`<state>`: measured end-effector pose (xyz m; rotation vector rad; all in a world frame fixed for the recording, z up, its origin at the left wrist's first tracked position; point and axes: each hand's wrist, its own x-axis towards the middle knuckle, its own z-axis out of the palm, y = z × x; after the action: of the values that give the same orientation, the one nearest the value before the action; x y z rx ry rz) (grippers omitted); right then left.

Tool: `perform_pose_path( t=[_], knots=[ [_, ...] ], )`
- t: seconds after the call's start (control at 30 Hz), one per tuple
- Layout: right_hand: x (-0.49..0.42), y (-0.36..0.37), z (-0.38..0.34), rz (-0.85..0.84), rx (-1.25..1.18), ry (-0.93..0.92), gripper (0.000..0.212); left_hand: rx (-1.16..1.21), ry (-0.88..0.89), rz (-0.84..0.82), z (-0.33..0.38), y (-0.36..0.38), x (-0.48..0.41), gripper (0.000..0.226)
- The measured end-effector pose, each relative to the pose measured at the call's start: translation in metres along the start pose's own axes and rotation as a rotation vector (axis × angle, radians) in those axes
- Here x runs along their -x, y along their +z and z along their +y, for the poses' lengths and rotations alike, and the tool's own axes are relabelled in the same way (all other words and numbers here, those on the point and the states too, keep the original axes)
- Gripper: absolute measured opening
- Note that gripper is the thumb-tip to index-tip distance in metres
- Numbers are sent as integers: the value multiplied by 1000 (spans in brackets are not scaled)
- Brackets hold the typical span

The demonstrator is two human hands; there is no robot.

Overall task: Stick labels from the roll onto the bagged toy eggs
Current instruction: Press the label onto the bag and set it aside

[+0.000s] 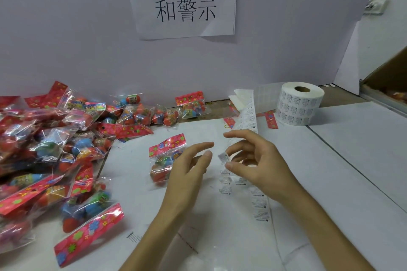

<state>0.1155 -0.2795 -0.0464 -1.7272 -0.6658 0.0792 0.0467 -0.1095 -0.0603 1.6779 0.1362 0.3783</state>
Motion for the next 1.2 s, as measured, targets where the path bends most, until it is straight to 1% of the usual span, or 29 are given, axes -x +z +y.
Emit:
perform_pose_path(
  t=[0.17,0.33,0.4,0.5,0.53,0.6,0.67,0.73,0.87,0.93,1.0,1.07,1.2],
  knots=[
    [0,1,-1,-59,-17,-7,54,-131,58,4,-1,-1,0,8],
    [1,3,-1,-69,-20,20,50,-138,77,86,0,-2,-1,10],
    [0,3,0,-53,-27,34,44,-59,53,75,2,-2,-1,9],
    [-2,5,2,7,6,98,24,192,-75,71,6,-4,-1,3],
    [-2,7,3,27,14,119,18,285,-124,58,7,-6,-1,8],
    [-2,12,5,45,17,144,16,441,-207,17,8,-9,-2,22],
    [-1,17,4,31,-10,139,14,487,-247,-18,9,-10,-1,31],
    [-1,18,3,32,-63,120,10,479,-269,-42,10,-7,1,34],
    [-2,12,0,136,-182,105,4,442,-283,-78,11,-2,4,42],
    [-2,10,-1,165,-213,86,2,401,-281,-107,10,-1,6,37],
    [-2,9,-1,188,-212,64,5,358,-278,-123,9,1,6,26],
    [-1,10,-1,191,-161,27,11,301,-257,-85,10,1,6,26],
    [5,18,0,182,210,-149,13,150,-162,49,8,6,7,34]
  ],
)
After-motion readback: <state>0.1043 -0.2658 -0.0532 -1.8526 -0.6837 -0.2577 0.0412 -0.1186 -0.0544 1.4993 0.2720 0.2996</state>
